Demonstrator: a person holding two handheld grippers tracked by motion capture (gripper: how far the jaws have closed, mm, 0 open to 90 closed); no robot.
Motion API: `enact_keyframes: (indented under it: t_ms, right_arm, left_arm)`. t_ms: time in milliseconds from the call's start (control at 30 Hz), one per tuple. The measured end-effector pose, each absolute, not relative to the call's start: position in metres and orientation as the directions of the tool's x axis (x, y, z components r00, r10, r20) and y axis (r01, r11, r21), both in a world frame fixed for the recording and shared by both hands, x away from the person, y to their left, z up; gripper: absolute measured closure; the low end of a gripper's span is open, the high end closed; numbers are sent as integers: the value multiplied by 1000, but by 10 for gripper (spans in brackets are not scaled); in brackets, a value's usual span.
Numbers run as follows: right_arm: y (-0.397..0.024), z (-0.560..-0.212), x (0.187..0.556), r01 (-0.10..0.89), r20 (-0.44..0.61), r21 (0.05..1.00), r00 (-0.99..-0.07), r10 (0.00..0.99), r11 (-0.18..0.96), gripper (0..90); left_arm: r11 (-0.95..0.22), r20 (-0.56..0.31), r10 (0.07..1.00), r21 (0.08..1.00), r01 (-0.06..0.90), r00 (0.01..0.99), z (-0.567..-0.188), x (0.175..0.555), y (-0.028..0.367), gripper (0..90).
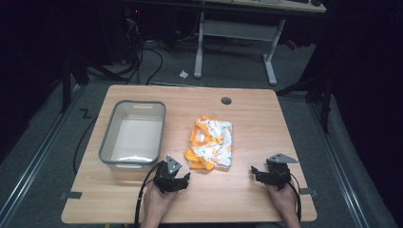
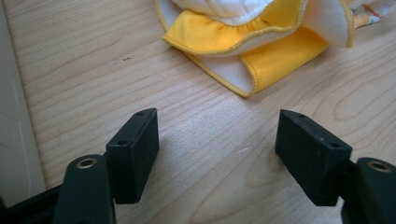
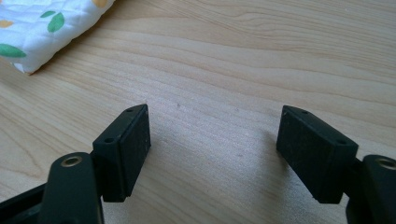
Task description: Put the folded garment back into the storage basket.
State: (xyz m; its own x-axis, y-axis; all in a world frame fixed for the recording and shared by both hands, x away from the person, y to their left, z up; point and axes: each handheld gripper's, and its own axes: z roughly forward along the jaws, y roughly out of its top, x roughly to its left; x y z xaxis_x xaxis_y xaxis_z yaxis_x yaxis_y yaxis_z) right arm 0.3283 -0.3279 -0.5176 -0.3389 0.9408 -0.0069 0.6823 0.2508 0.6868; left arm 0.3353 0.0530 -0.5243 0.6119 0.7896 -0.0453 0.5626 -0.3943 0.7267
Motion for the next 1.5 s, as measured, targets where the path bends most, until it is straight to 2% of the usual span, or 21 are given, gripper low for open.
enact_keyframes:
  t_ms: [367, 1033, 1500]
  right_arm:
    - [-328, -518, 328, 683, -7, 686, -339, 941, 251, 263]
    - [-328, -518, 328, 683, -8, 687, -336, 942, 250, 264]
    - [-328, -518, 328, 681, -8, 687, -341, 940, 253, 263]
  left_arm:
    - [-407, -46, 785, 714, 570, 618, -525, 337, 49, 203]
    - [-409, -50, 784, 708, 575, 619, -524, 337, 48, 179]
    - [-372, -87, 788, 721, 585, 609, -516, 334, 49, 153]
